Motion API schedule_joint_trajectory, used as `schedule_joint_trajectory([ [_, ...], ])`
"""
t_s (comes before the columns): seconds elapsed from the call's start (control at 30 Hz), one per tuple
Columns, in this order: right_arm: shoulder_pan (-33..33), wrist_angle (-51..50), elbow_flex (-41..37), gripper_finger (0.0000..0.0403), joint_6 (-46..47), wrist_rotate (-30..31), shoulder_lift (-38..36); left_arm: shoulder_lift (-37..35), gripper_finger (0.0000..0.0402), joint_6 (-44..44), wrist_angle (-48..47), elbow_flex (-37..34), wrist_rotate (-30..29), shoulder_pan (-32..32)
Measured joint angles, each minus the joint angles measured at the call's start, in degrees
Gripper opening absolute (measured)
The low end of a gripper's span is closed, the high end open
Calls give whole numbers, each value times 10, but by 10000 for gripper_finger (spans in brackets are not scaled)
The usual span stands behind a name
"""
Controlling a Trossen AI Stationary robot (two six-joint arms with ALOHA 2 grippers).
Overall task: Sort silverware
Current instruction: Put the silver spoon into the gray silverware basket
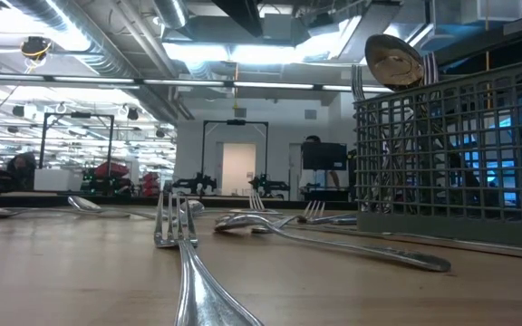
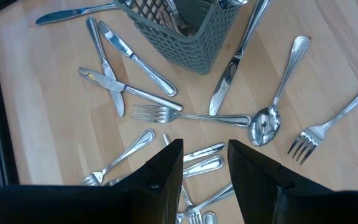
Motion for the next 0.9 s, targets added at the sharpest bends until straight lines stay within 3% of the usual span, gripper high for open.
schedule_joint_trajectory([
  [0.9, 0, -20, 39, 3, -5, 10, -1, 0, 119, -23, 0, 0, 15, 0],
])
